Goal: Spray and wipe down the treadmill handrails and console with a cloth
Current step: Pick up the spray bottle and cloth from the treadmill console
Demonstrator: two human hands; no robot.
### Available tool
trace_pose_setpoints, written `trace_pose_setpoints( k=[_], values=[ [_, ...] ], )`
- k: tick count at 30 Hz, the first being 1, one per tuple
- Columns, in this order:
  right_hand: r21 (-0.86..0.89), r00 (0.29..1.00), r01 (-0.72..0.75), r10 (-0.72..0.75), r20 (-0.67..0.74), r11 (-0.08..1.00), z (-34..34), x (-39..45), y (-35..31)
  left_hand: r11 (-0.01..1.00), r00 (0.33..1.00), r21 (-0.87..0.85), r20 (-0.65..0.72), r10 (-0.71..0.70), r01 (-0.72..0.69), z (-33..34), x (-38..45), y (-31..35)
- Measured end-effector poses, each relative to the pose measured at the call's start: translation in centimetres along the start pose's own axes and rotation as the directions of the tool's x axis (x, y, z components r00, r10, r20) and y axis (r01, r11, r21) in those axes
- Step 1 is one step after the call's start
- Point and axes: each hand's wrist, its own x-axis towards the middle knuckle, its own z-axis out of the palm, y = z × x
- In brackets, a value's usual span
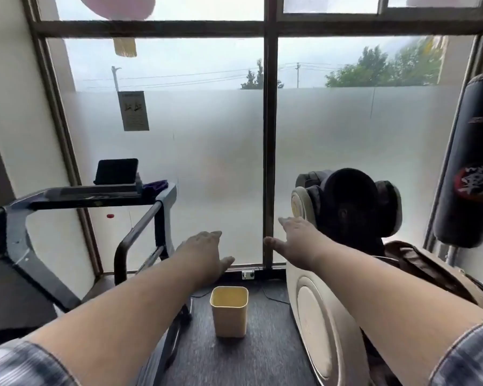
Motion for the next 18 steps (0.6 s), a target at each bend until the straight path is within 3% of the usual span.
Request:
trace_pose_setpoints(
  k=[9, 15, 18],
  values=[
    [0.137, 0.982, -0.183, 0.174, 0.071, 0.974, 10.5, 1.9, 6.9, 1.000, 0.994, -0.004, 0.106, 0.004, -0.004, 10.1, 4.8, 3.1],
    [0.198, 0.993, -0.112, 0.101, 0.062, 0.974, 12.3, 8.7, 10.1, 0.993, 0.987, -0.016, 0.118, -0.111, 0.113, 14.3, 10.9, 3.4],
    [0.143, 0.995, -0.056, 0.042, 0.094, 0.988, 13.1, 12.0, 10.9, 0.975, 0.971, -0.048, 0.113, -0.208, 0.215, 16.3, 13.5, 3.5]
  ],
)
